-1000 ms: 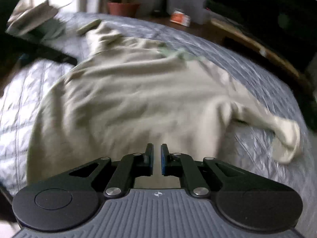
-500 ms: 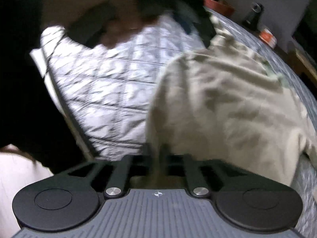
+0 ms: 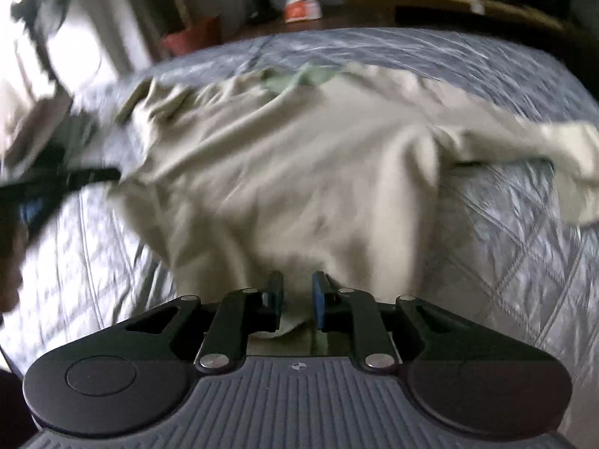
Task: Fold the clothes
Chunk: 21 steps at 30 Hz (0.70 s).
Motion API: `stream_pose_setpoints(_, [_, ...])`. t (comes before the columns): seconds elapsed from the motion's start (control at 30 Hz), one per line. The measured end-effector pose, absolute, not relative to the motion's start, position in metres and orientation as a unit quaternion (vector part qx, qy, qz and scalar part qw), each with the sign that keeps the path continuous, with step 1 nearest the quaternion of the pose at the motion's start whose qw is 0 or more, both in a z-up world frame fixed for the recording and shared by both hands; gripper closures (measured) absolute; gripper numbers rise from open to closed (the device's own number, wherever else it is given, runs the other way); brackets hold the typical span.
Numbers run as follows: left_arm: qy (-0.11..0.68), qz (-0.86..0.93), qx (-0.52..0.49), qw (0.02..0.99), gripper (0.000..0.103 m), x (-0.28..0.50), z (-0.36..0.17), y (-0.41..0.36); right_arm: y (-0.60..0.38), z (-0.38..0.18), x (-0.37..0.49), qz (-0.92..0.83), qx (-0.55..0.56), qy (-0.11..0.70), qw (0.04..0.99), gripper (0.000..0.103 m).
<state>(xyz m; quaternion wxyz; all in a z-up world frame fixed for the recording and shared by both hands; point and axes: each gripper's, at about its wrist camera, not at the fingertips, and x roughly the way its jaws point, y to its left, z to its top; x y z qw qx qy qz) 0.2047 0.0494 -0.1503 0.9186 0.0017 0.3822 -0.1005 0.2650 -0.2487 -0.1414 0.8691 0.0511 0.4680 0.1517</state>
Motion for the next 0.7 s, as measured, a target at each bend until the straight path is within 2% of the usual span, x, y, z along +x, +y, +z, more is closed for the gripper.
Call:
stream_pose_setpoints(0.1, [0.383,-0.1,0.001,0.918,0.058,0.205,-0.15,0.049,-0.259,-0.134,0.259,0.135,0.051,0.438,0.887,0.076])
stream_pose_setpoints(0.23, [0.383,-0.102,0.006,0.918,0.058,0.205,-0.151,0.047,-0.229,-0.116,0.232,0.197,-0.076,0.376,0.902,0.074])
stream_pose_setpoints(0.3, [0.383,-0.103,0.007,0.918,0.058,0.205,-0.151,0.046,-0.208,-0.111,0.211,0.245,-0.156,0.348,0.891,0.069])
stream_pose_setpoints(0.37, [0.383,-0.103,0.007,0.918,0.058,0.205,-0.151,0.046,-0.185,-0.125,0.195,0.267,-0.263,0.348,0.859,0.053])
stream_pose_setpoints(0.4, [0.383,-0.104,0.007,0.918,0.058,0.205,-0.151,0.046,-0.177,-0.134,0.189,0.279,-0.301,0.351,0.842,0.052])
stream_pose_setpoints(0.47, [0.383,-0.106,0.008,0.918,0.058,0.205,-0.151,0.045,-0.168,-0.145,0.184,0.295,-0.333,0.348,0.825,0.052])
stream_pose_setpoints(0.6, [0.382,-0.11,0.011,0.917,0.058,0.204,-0.152,0.042,-0.163,-0.147,0.193,0.285,-0.319,0.343,0.836,0.055])
stream_pose_setpoints(0.7, [0.381,-0.113,0.014,0.918,0.058,0.205,-0.151,0.04,-0.164,-0.148,0.203,0.273,-0.31,0.347,0.842,0.07])
